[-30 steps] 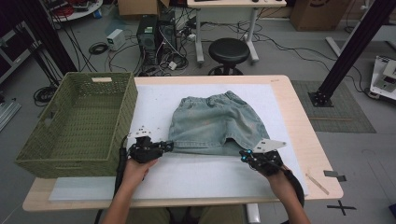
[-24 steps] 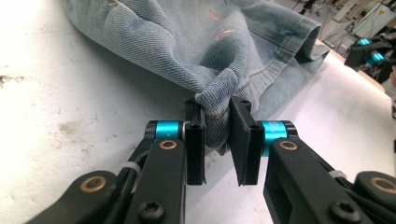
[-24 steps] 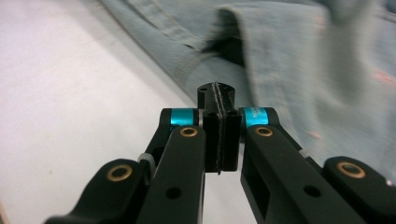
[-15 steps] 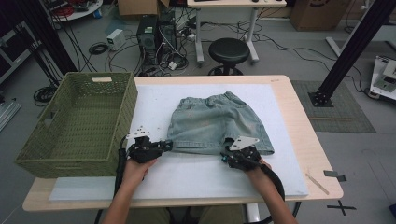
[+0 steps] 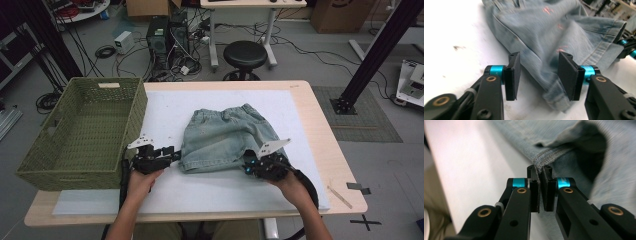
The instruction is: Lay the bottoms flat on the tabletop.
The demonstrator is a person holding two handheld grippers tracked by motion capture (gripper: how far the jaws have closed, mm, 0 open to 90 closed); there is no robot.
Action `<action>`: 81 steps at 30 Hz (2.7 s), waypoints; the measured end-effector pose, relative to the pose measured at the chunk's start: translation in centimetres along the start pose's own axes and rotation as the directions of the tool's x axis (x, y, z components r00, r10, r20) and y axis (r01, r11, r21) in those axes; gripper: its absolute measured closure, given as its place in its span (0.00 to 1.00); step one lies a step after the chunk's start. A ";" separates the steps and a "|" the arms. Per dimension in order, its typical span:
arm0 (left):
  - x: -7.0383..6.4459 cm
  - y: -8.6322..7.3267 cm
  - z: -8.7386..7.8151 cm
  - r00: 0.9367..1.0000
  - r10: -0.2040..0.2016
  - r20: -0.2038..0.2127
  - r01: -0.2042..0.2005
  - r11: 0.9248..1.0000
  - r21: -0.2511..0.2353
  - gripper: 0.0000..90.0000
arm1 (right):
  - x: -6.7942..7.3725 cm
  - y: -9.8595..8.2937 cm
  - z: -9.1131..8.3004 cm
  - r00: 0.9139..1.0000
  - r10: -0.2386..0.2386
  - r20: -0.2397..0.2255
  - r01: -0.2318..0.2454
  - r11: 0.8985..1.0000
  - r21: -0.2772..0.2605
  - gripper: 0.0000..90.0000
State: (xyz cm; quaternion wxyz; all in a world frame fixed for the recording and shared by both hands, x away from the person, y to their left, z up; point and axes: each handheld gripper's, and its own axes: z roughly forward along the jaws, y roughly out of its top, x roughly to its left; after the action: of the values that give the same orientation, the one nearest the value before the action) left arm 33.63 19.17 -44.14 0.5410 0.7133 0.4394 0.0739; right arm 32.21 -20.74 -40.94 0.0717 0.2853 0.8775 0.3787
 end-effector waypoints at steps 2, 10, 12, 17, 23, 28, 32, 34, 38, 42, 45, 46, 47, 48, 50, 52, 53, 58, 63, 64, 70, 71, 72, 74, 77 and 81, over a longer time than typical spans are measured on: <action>0.0 0.0 0.5 1.000 -0.010 -0.007 0.010 1.000 0.026 0.56 | -0.8 0.6 0.6 0.999 0.023 0.049 -0.023 1.000 -0.002 0.96; -0.6 0.3 2.5 1.000 -0.019 -0.006 0.020 0.994 0.103 0.52 | -3.8 1.2 4.3 0.967 0.044 0.249 -0.067 0.994 0.084 0.94; -0.8 0.5 2.8 1.000 -0.012 -0.011 0.013 0.994 0.107 0.52 | -3.9 1.1 4.4 0.968 0.045 0.246 -0.065 0.995 0.071 0.93; -0.9 0.7 2.6 1.000 0.004 -0.031 -0.001 0.996 0.090 0.52 | -3.3 0.6 3.9 0.967 0.054 0.248 -0.064 0.997 0.032 0.72; -0.7 0.7 1.9 0.999 0.004 -0.040 -0.001 0.998 0.069 0.52 | -1.5 -0.2 2.3 0.971 0.046 0.233 -0.031 0.997 -0.065 0.71; -0.6 0.6 1.5 0.999 0.008 -0.044 -0.006 0.999 0.054 0.52 | 0.0 -0.9 1.4 0.969 0.030 0.244 -0.004 0.995 -0.104 0.74; -0.6 0.5 1.3 0.999 0.013 -0.044 -0.011 0.999 0.049 0.52 | 0.4 -1.0 1.0 0.966 0.019 0.257 0.009 0.994 -0.106 0.77; -0.6 0.4 1.2 0.999 0.013 -0.043 -0.011 0.999 0.045 0.52 | 1.0 -1.0 0.8 0.974 0.011 0.224 0.019 0.991 -0.130 0.80; -0.5 0.4 1.3 0.999 0.017 -0.041 -0.015 0.999 0.040 0.52 | 2.1 -1.1 1.9 0.983 -0.033 0.180 0.048 0.996 -0.081 0.81; -0.6 0.4 1.4 0.999 0.017 -0.042 -0.015 0.999 0.036 0.52 | 1.8 -0.8 3.9 0.965 -0.038 0.260 0.050 0.998 -0.040 0.75; -0.5 0.4 1.3 0.999 0.020 -0.044 -0.019 0.999 0.034 0.52 | 1.3 -0.4 5.1 0.953 -0.049 0.299 0.049 0.999 0.007 0.74; -0.5 0.4 1.3 0.999 0.017 -0.045 -0.016 0.999 0.033 0.52 | 1.1 -0.4 5.4 0.952 -0.056 0.300 0.054 0.998 0.013 0.76; -0.4 0.4 1.2 0.999 0.018 -0.044 -0.017 0.999 0.034 0.52 | 0.8 -0.3 5.4 0.955 -0.046 0.291 0.045 0.999 0.011 0.79; -0.4 0.4 1.3 0.999 0.018 -0.044 -0.016 0.999 0.034 0.52 | 0.6 -0.3 5.3 0.954 -0.040 0.298 0.037 0.999 0.016 0.84; -0.4 0.4 1.3 0.999 0.020 -0.044 -0.018 0.999 0.037 0.52 | 0.3 -0.4 5.2 0.960 -0.035 0.277 0.033 0.999 0.011 0.86; -0.4 0.4 1.3 0.999 0.021 -0.043 -0.019 0.999 0.038 0.52 | 0.4 -0.3 5.2 0.959 -0.051 0.280 0.048 0.999 0.019 0.89; -0.5 0.4 1.3 0.999 0.019 -0.042 -0.017 0.999 0.038 0.52 | 0.4 -0.3 5.1 0.959 -0.054 0.279 0.050 0.999 0.023 0.93; -0.4 0.4 1.3 0.999 0.015 -0.041 -0.013 0.999 0.032 0.53 | 0.0 -0.5 4.4 0.975 -0.044 0.216 0.038 0.999 0.031 0.97; -0.3 0.4 1.2 0.999 0.014 -0.043 -0.013 0.999 0.032 0.53 | 1.3 -1.7 3.0 0.990 -0.052 0.131 0.052 0.999 0.001 0.97; -0.3 0.4 1.2 0.999 0.011 -0.042 -0.010 0.999 0.030 0.53 | 1.6 -2.0 2.6 0.990 -0.056 0.126 0.057 0.998 -0.005 0.97; -0.3 0.5 1.2 0.999 0.007 -0.037 -0.006 1.000 0.029 0.51 | 2.7 -3.7 0.1 0.997 -0.050 0.054 0.052 0.998 -0.041 0.98; -0.3 0.5 1.3 0.999 0.005 -0.038 -0.004 1.000 0.030 0.51 | 2.9 -3.9 -0.3 0.997 -0.056 0.052 0.058 0.998 -0.040 0.98; -0.3 0.5 1.3 0.999 0.003 -0.035 -0.001 1.000 0.031 0.50 | 3.0 -4.2 -0.6 0.997 -0.057 0.048 0.059 0.998 -0.034 1.00; -0.4 0.5 1.4 1.000 0.005 -0.029 -0.004 0.999 0.035 0.50 | 3.3 -4.7 -1.2 0.997 -0.069 0.036 0.070 0.997 -0.018 1.00; -0.5 0.4 1.6 1.000 -0.003 -0.021 0.004 0.999 0.038 0.49 | 3.1 -5.4 -1.5 0.997 -0.051 0.065 0.052 0.999 -0.013 1.00; -0.7 0.3 1.9 1.000 -0.011 0.005 0.011 0.998 0.056 0.48 | 2.6 -5.8 -2.5 0.999 0.014 0.044 -0.008 0.992 -0.125 0.88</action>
State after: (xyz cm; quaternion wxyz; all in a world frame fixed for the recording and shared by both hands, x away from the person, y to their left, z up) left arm 34.45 17.29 -44.39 0.5225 0.7257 0.4439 0.0567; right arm 26.65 -24.07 -43.05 0.1067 0.2935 0.8487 0.4268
